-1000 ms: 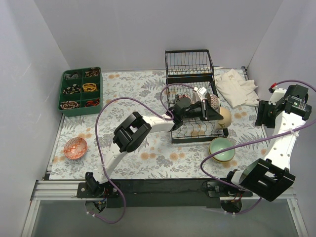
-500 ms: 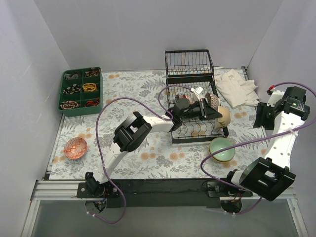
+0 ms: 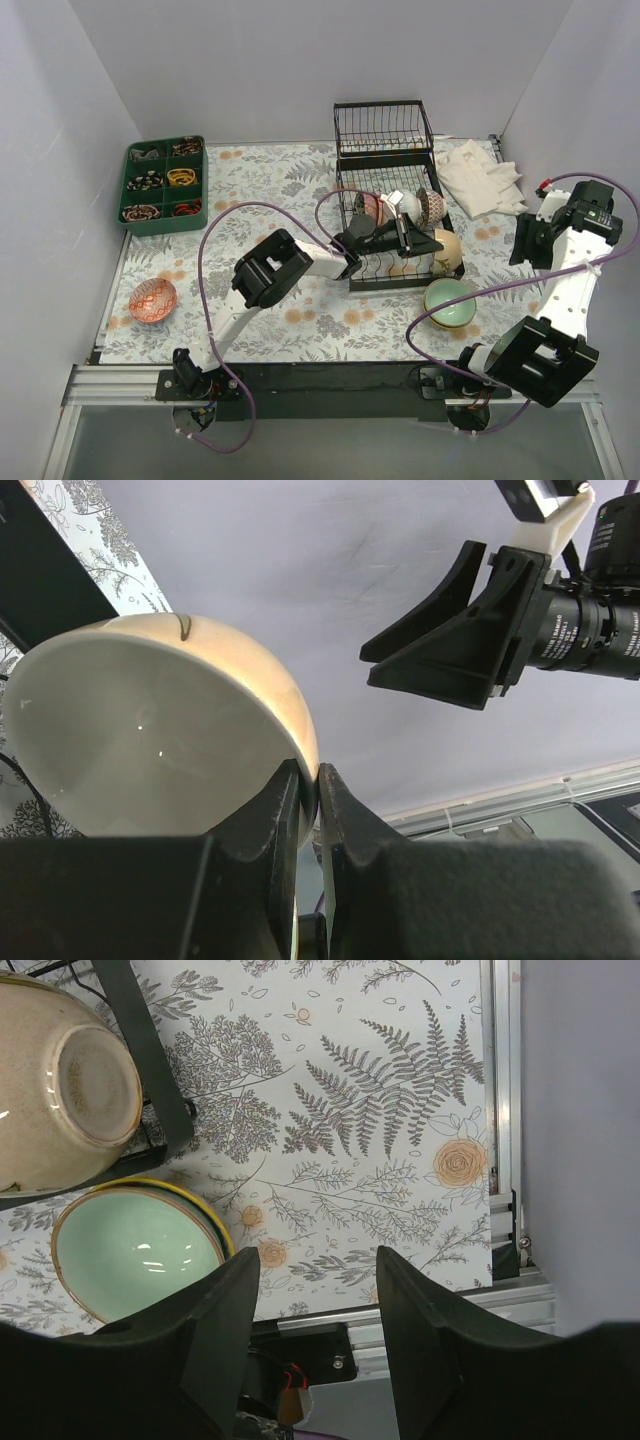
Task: Load the bowls into the dish rack
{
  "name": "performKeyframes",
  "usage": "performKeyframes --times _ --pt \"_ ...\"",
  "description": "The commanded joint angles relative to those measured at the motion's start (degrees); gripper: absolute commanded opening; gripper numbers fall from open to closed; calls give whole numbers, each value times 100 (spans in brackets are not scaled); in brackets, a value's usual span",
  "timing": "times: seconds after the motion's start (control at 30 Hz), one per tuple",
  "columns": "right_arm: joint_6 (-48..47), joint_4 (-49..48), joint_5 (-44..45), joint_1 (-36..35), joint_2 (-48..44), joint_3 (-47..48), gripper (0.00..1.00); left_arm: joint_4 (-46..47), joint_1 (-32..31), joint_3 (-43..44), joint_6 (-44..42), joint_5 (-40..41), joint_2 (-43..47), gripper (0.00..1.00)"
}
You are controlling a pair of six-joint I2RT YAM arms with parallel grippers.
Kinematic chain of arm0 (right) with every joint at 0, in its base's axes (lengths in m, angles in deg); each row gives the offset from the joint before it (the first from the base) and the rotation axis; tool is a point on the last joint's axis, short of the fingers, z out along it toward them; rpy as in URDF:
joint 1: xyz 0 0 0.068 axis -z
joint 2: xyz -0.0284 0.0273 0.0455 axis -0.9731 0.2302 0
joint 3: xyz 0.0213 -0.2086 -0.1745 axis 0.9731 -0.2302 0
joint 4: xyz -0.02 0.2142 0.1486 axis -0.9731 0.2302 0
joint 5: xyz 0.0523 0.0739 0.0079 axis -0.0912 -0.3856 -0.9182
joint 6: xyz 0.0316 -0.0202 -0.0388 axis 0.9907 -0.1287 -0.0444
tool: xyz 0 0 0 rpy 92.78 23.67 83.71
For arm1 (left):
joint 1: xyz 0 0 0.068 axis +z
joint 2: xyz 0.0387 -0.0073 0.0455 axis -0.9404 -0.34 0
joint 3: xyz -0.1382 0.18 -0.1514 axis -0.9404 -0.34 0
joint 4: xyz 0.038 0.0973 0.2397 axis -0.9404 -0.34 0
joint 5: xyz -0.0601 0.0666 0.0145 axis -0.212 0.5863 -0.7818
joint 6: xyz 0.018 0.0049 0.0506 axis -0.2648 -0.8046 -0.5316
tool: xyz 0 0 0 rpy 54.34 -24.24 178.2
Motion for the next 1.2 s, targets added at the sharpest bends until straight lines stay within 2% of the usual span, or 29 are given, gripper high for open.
performKeyframes --times 0.0,0.5,0.77,0.9,0.93,1.03,1.17 --pt "33 -120 -136 32 -43 -138 59 520 -42 -76 204 8 200 0" --pt "25 -181 -128 23 -157 -314 59 11 19 -68 248 192 -168 0" --pt "42 -216 -154 32 -113 -350 59 379 160 -164 336 -36 -406 3" --pt "33 -225 -163 32 -113 -349 59 607 204 -322 117 -141 -274 18" --pt "42 -225 -163 32 -113 -350 59 625 204 -331 3 -237 -187 27" --pt "51 -216 -189 32 -104 -341 59 669 213 -323 -234 -370 -11 34" --pt "51 -216 -215 32 -139 -332 59 197 256 -252 -420 -528 252 39"
